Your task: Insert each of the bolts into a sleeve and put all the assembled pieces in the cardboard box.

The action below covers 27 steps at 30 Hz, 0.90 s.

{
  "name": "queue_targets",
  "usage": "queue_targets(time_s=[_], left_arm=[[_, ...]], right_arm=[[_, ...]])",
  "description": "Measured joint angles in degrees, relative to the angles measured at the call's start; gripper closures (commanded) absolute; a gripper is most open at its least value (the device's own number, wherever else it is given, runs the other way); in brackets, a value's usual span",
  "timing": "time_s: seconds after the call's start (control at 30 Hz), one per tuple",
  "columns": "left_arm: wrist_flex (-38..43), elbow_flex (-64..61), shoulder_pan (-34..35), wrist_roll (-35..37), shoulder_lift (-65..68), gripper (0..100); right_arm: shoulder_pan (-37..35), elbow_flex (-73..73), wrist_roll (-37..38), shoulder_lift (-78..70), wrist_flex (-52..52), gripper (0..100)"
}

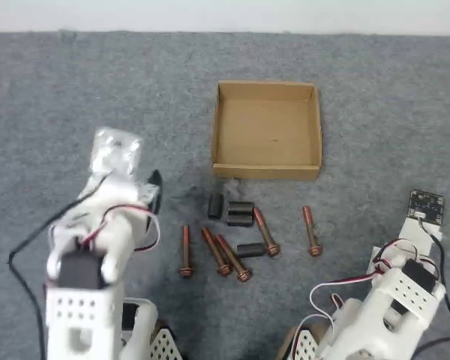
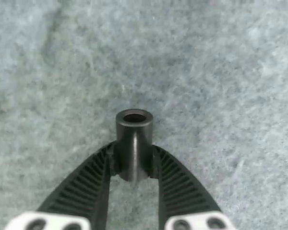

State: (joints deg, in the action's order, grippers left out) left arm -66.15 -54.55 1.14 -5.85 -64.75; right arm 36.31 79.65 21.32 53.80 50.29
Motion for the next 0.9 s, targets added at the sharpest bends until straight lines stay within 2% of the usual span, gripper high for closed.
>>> queue_targets(time_s=[0.17,0.47,0.63,0.9], left_arm=[[-2.11,5.63,-9.05,2.81,12.22,86],[-2.02,14.86,-26.2,21.98,34.29,86],[4.22,16.09,-33.05,30.68,45.98,86],[18.64,16.18,-39.65,36.48,59.25,86]], right_arm=[[0.0,0.0,0.0,0.0,0.0,99.2],[0.0,0.0,0.0,0.0,0.0,99.2],[0.0,0.0,0.0,0.0,0.0,99.2],[0.0,0.0,0.0,0.0,0.0,99.2]])
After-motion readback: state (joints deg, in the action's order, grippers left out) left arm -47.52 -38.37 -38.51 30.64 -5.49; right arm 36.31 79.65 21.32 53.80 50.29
